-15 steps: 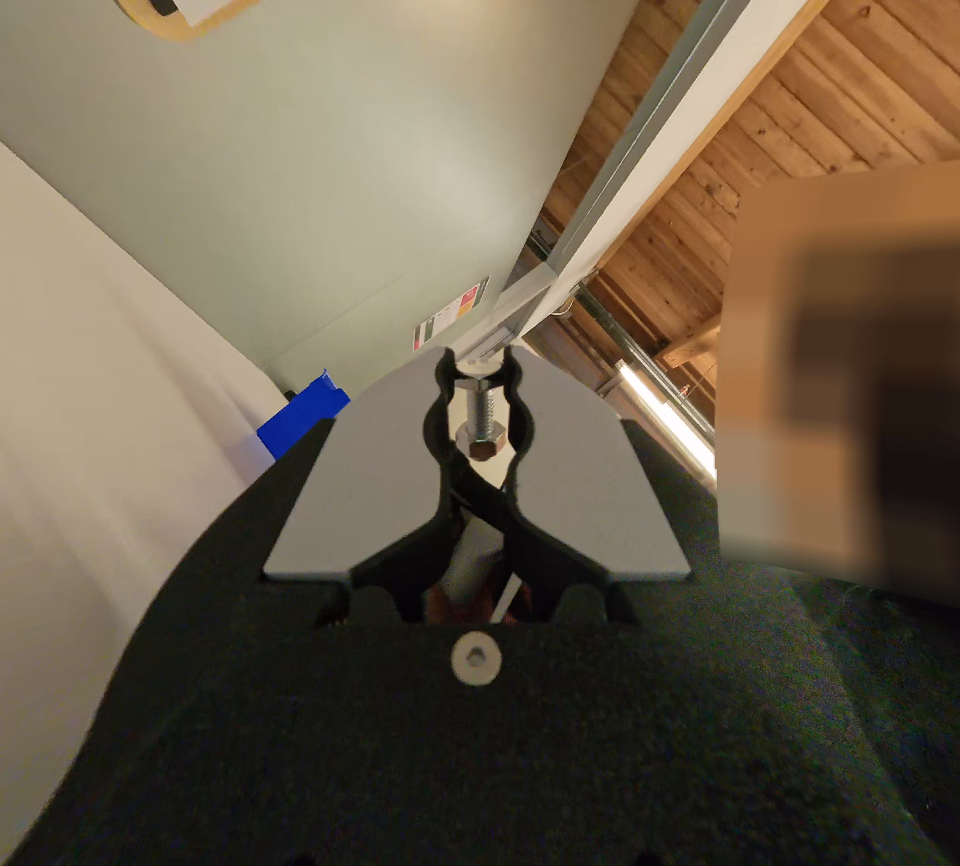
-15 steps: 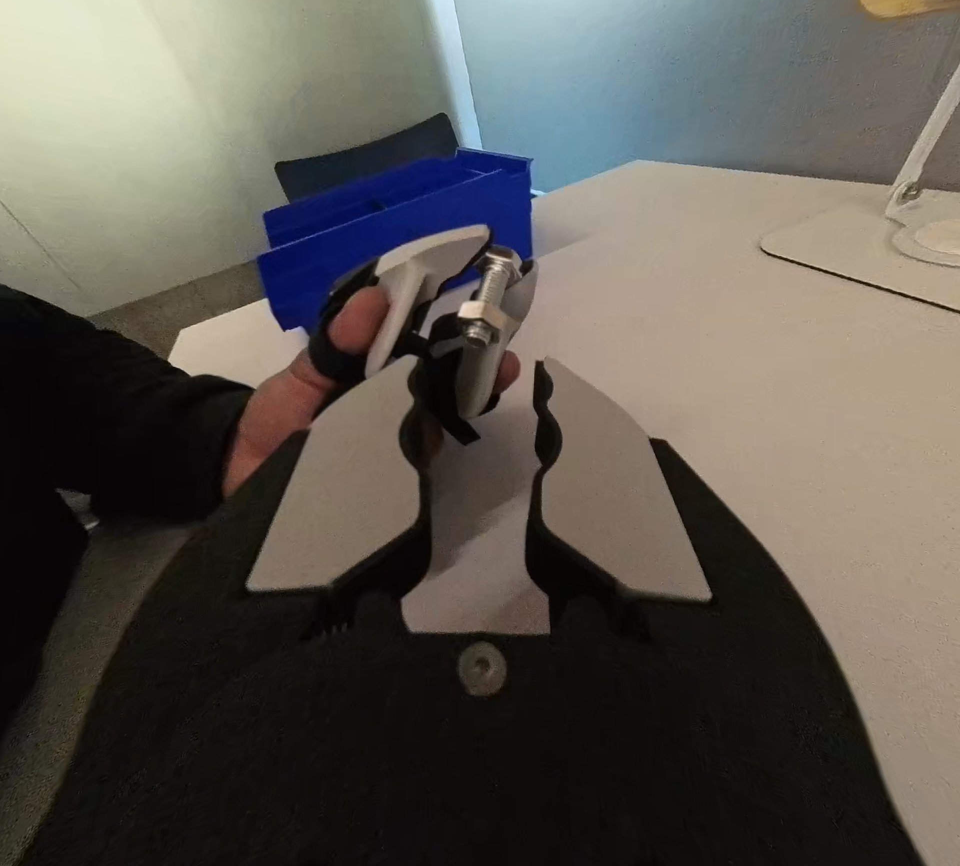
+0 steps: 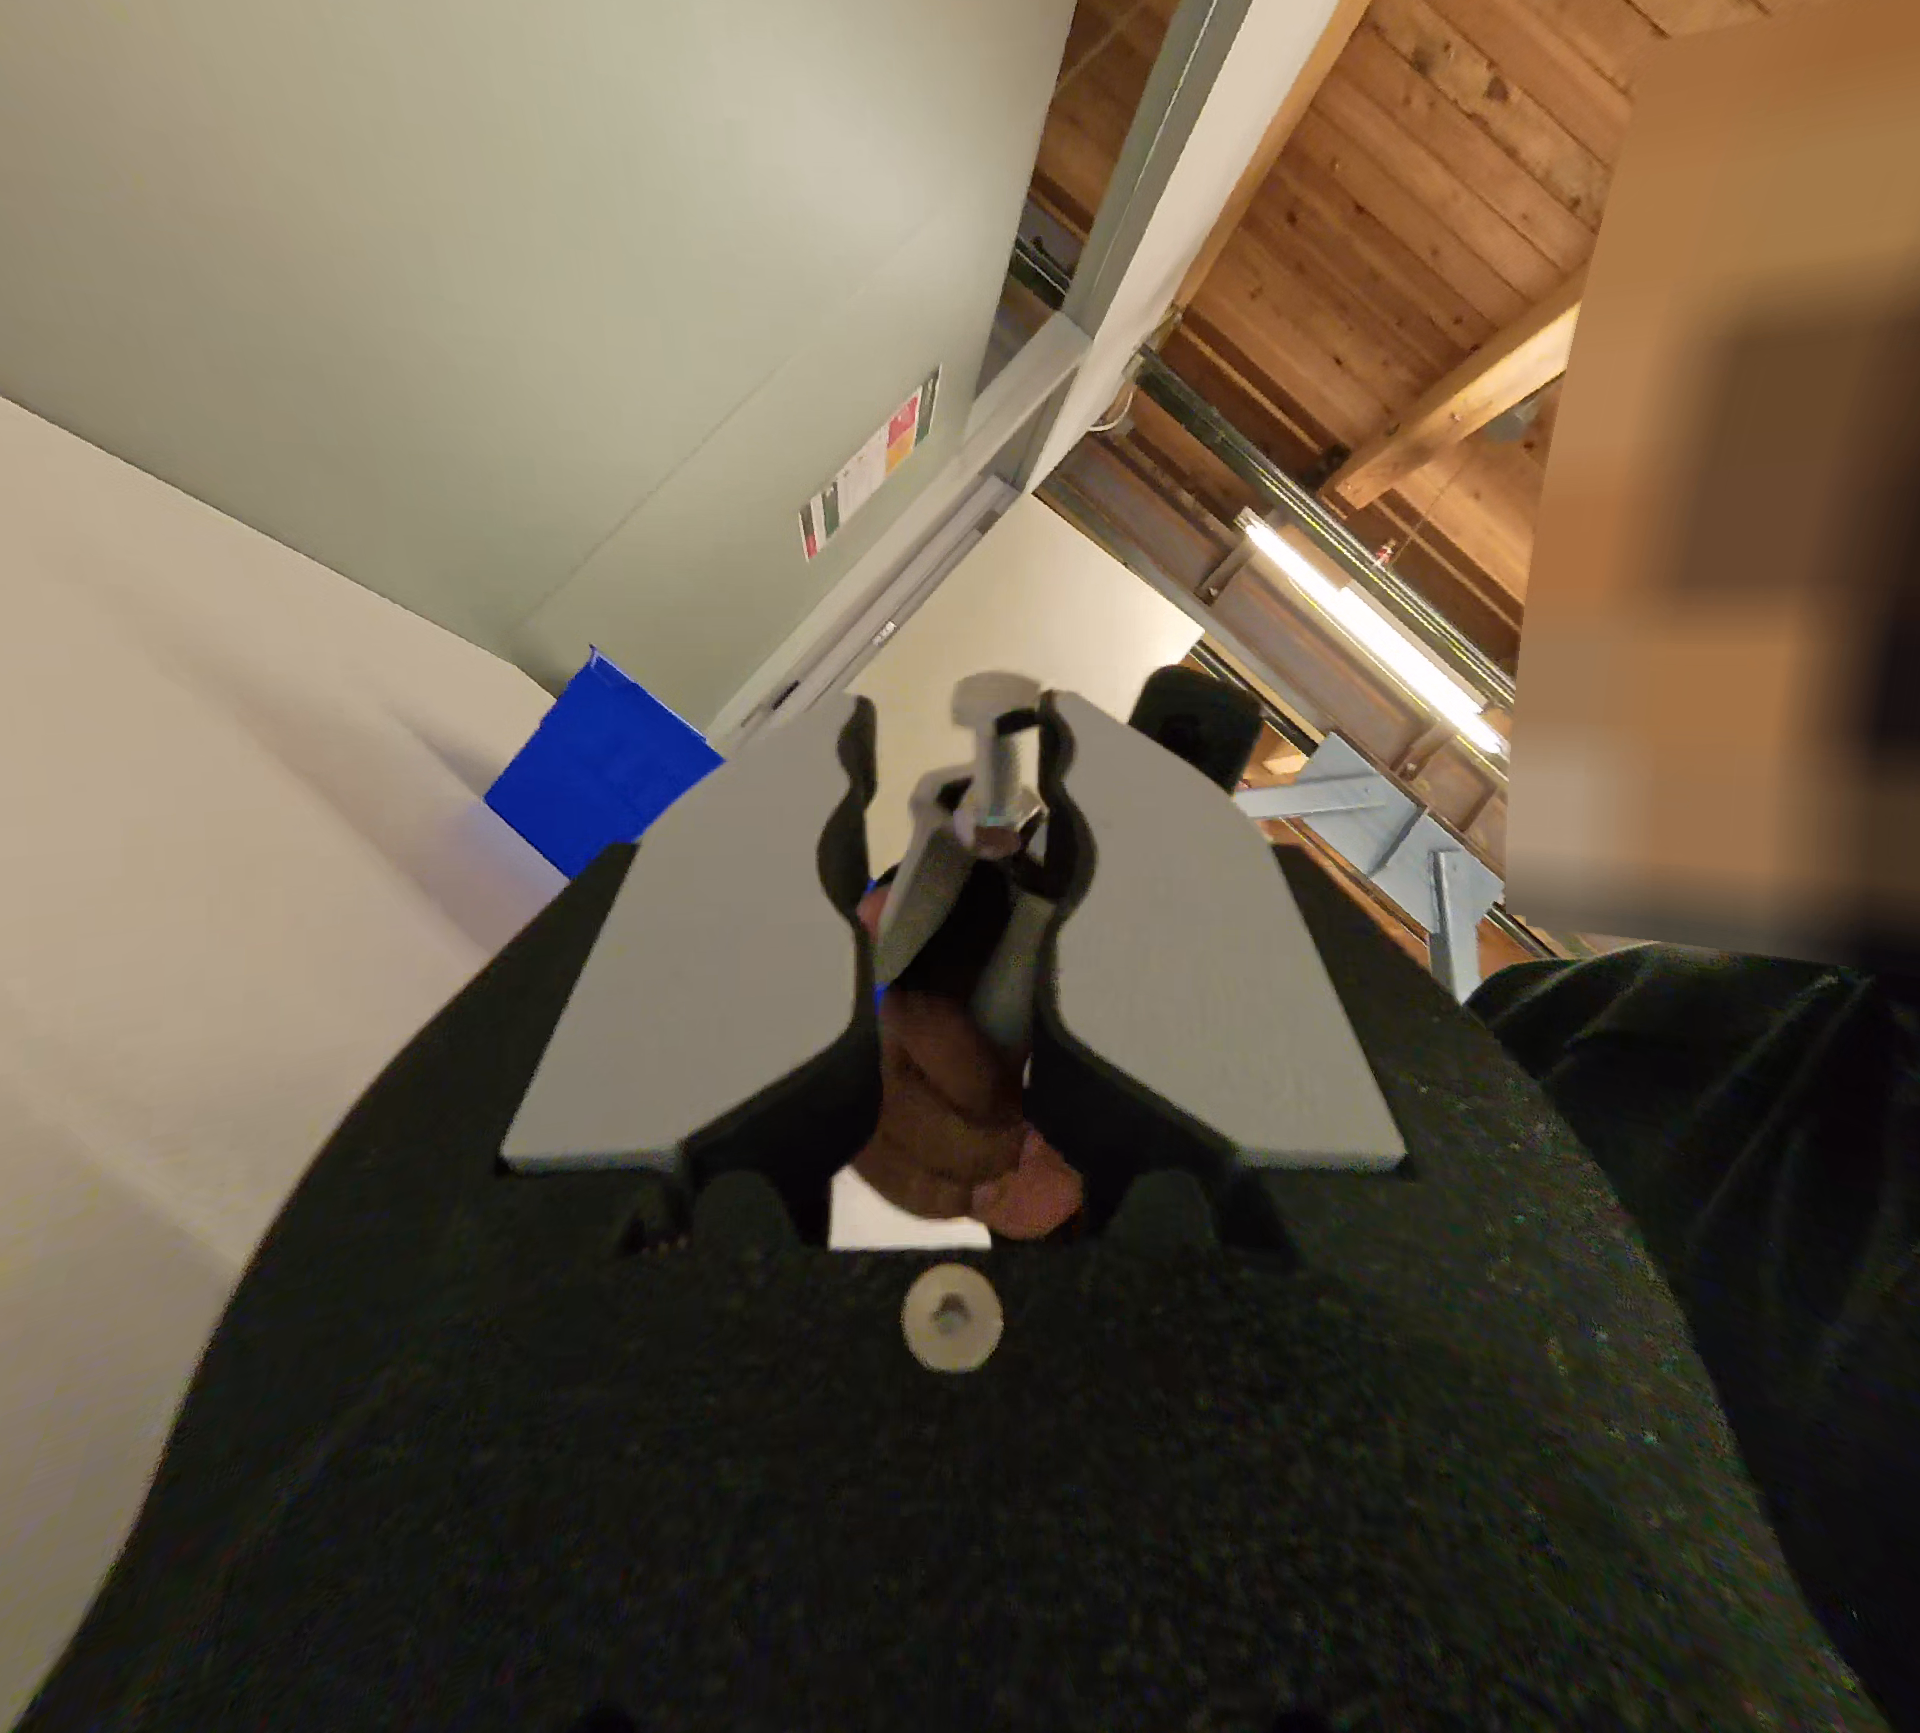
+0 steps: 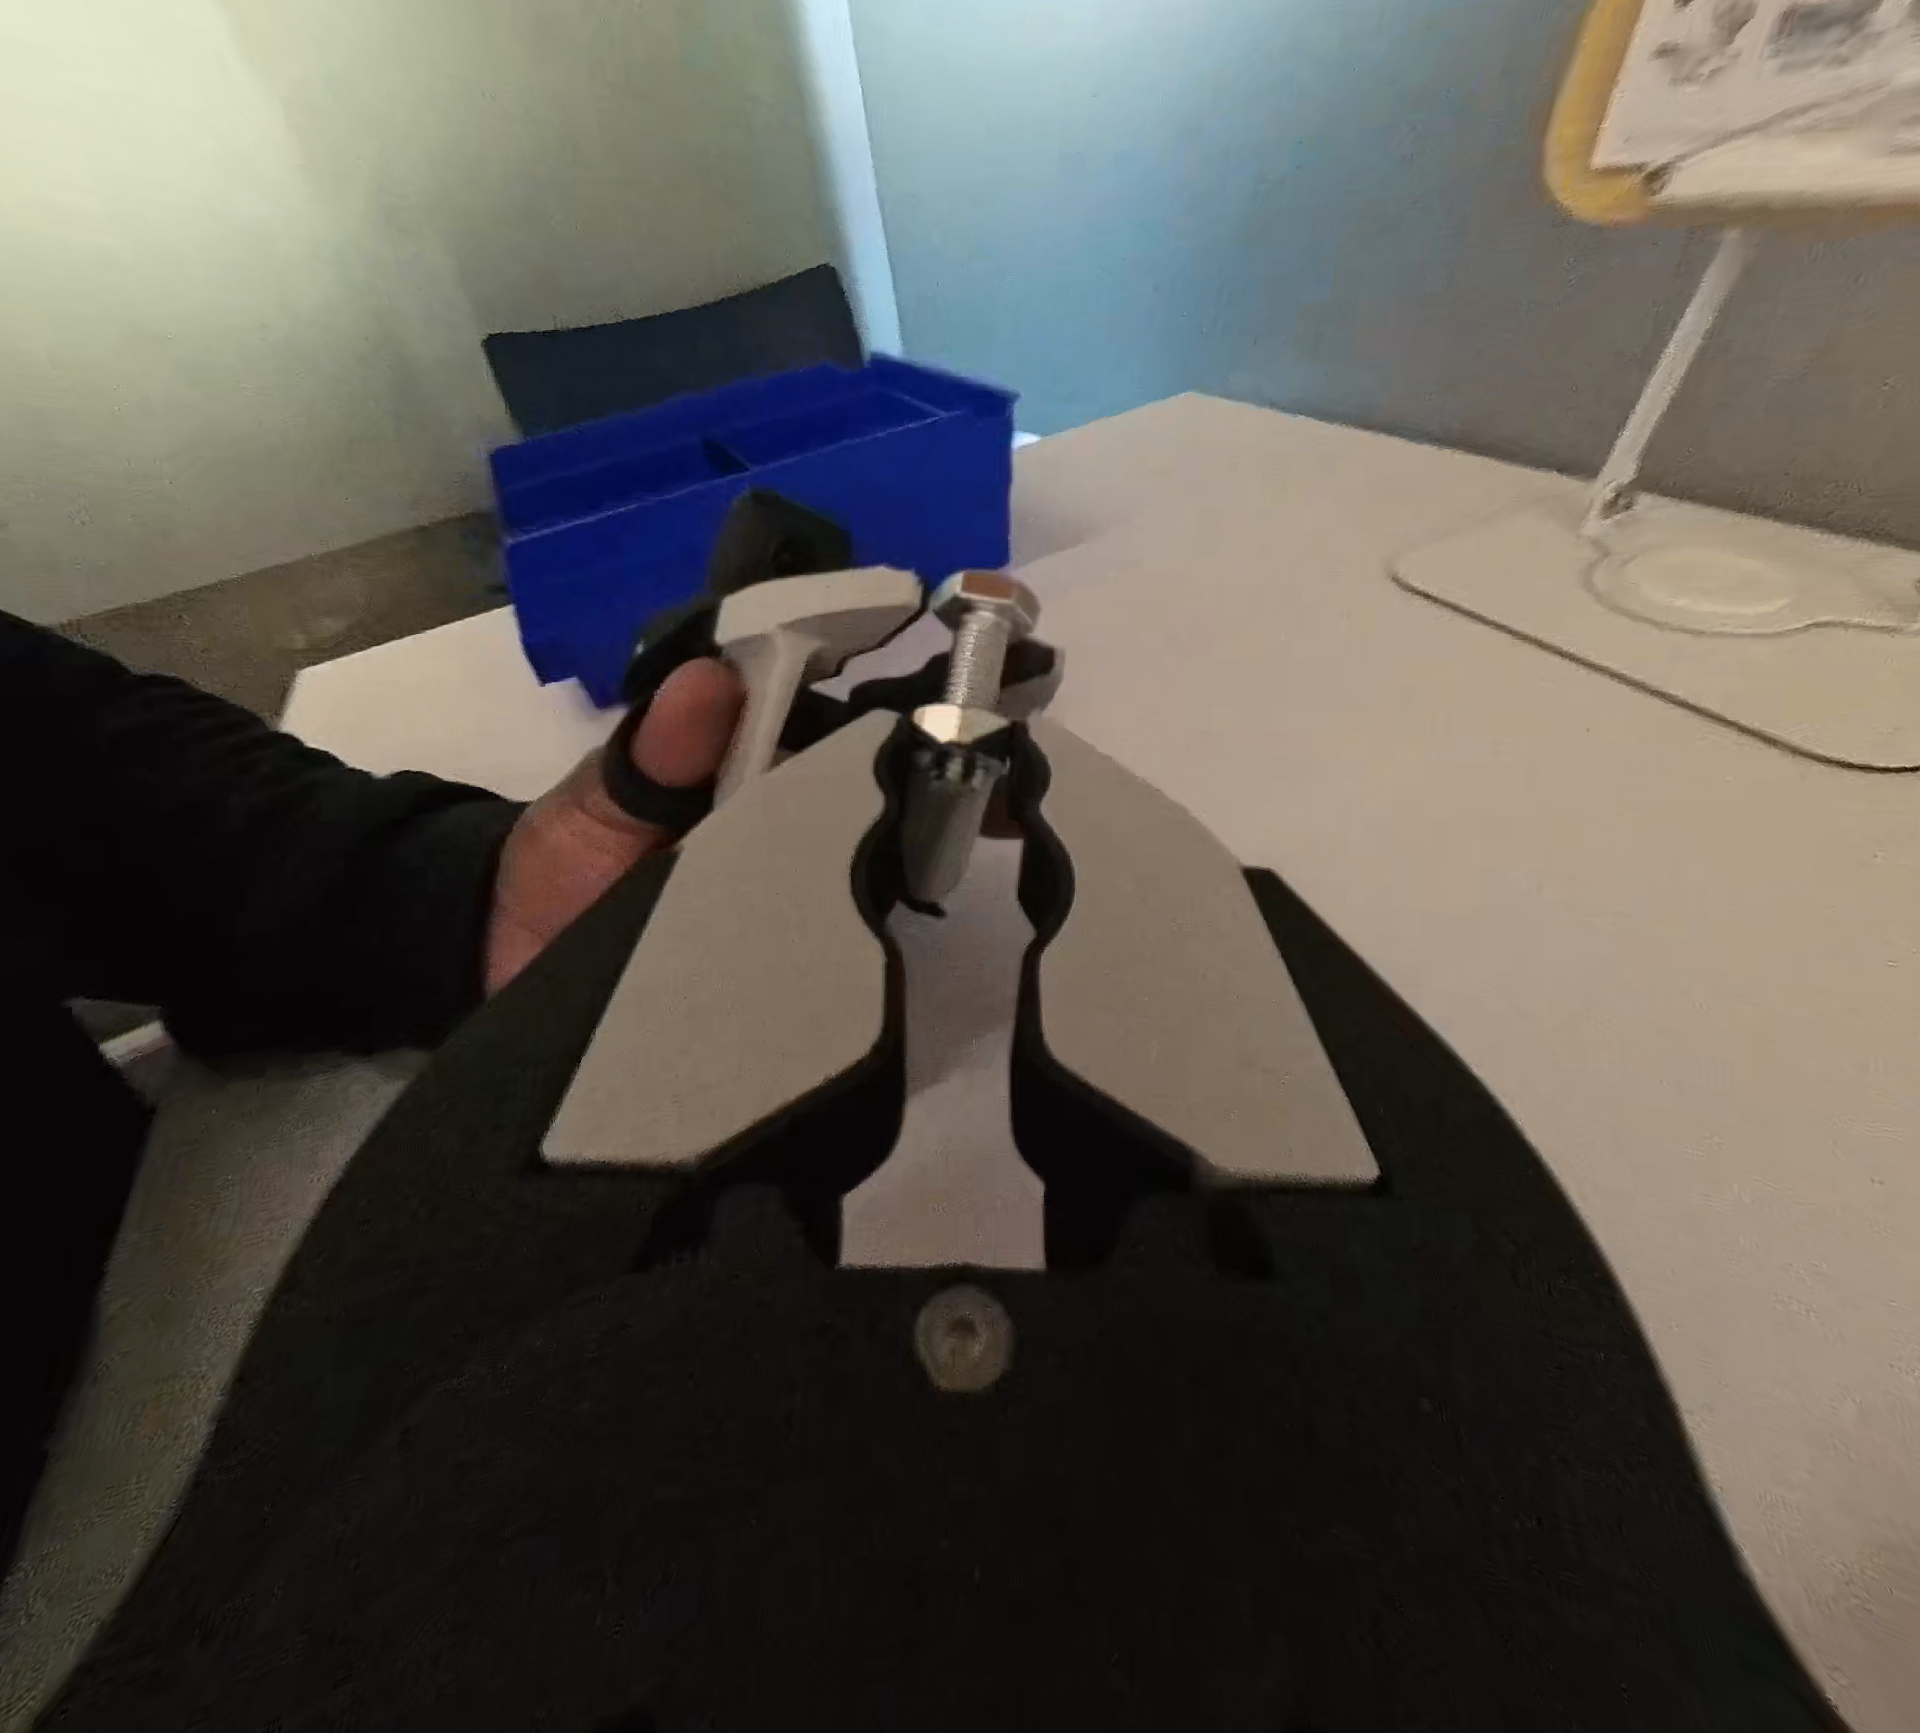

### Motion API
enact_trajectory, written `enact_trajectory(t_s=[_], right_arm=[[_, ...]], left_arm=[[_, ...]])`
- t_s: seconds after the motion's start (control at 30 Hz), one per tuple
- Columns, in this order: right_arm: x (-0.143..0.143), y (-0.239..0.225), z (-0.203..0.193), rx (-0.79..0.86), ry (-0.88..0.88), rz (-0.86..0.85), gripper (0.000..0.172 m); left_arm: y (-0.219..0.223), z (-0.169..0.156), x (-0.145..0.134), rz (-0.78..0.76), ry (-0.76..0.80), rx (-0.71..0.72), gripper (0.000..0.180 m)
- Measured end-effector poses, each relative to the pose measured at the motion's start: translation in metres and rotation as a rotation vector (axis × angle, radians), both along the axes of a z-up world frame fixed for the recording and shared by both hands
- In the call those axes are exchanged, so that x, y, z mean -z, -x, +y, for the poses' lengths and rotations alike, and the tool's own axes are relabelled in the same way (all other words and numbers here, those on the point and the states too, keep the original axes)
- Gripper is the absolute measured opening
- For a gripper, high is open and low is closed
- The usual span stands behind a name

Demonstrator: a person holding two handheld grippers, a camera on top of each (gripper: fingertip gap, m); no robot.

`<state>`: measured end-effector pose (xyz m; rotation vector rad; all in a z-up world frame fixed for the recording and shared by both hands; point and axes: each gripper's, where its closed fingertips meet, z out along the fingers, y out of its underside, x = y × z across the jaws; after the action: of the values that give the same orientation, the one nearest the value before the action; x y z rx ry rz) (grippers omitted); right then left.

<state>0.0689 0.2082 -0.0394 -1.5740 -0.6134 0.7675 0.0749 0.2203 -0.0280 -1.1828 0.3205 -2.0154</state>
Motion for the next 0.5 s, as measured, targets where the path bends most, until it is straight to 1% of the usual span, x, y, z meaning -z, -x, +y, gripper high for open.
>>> enact_trajectory(t_s=[0.1, 0.17, 0.23, 0.3, 0.33, 0.4, 0.5], right_arm=[[-0.035, -0.039, -0.014, 0.156, -0.122, -0.052, 0.018], [-0.056, -0.083, -0.023, 0.315, -0.189, -0.14, 0.018], [-0.072, -0.145, -0.031, 0.523, -0.221, -0.281, 0.018], [-0.073, -0.217, -0.038, 0.72, -0.164, -0.443, 0.018], [-0.064, -0.25, -0.04, 0.79, -0.094, -0.516, 0.018], [-0.028, -0.298, -0.039, 0.824, 0.107, -0.623, 0.018], [0.031, -0.331, -0.031, 0.78, 0.321, -0.744, 0.019]], left_arm=[[0.0, -0.002, 0.0, -0.001, 0.005, 0.018, 0.029], [-0.001, -0.003, 0.0, 0.008, 0.009, 0.032, 0.029], [-0.002, -0.005, 0.001, 0.016, 0.013, 0.046, 0.028], [-0.004, -0.008, 0.002, 0.027, 0.013, 0.057, 0.027], [-0.004, -0.009, 0.002, 0.031, 0.011, 0.061, 0.026], [-0.006, -0.012, 0.003, 0.041, 0.008, 0.069, 0.024], [-0.008, -0.015, 0.003, 0.057, -0.005, 0.076, 0.023]])
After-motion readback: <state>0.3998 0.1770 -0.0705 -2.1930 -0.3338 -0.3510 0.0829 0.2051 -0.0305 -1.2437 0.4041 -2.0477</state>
